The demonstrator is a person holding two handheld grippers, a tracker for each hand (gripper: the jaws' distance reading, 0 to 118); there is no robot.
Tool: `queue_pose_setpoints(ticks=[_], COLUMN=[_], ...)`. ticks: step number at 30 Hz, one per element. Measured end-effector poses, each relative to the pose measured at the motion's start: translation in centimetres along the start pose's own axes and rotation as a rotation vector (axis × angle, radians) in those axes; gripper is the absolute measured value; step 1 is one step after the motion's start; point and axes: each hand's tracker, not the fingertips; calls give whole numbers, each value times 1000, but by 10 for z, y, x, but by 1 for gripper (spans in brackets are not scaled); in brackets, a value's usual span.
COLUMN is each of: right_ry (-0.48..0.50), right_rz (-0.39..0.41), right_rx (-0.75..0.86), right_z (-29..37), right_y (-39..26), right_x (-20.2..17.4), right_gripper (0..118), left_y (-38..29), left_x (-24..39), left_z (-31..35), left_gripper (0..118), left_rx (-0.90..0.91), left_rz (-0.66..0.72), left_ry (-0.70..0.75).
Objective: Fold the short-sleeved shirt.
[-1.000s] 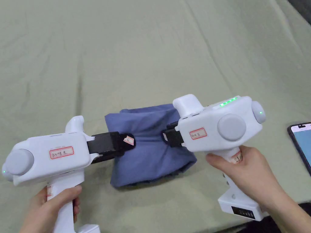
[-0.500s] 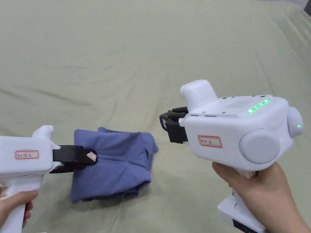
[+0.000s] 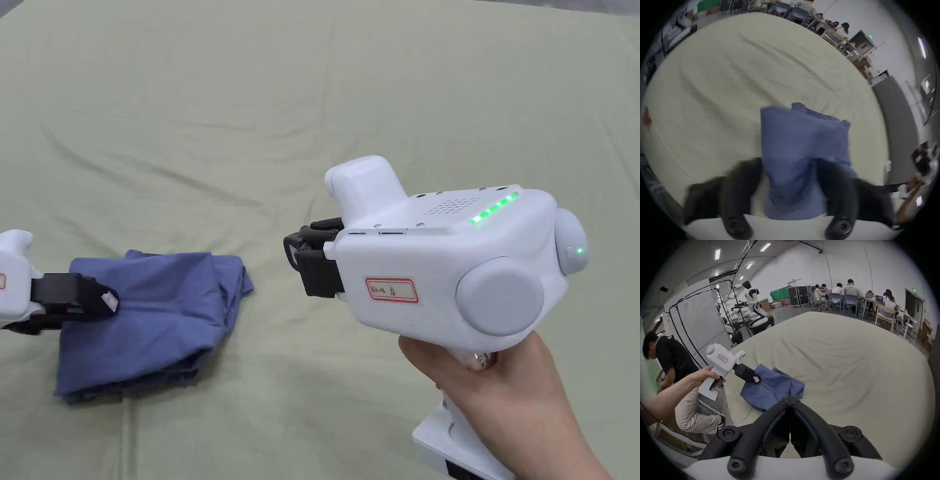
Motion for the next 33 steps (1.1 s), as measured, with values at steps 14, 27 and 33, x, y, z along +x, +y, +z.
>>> queue_pose_setpoints(ticks=[14, 27, 33], right_ry=[-250, -696, -780], right_rz=[-43, -54, -86], right_rx=[227, 538, 595], right_z=[159, 365, 397], right_y=[-25, -33, -42], right_x=[63, 130, 144], right_gripper=[2, 2, 2], left_y=[-35, -40, -41], left_x=[184, 450, 488], left_z=[213, 224, 218], left_gripper=[0, 0, 0], left_rx=[886, 1099, 1087], left_rz=[-236, -432, -448], left_ry=[208, -10, -31])
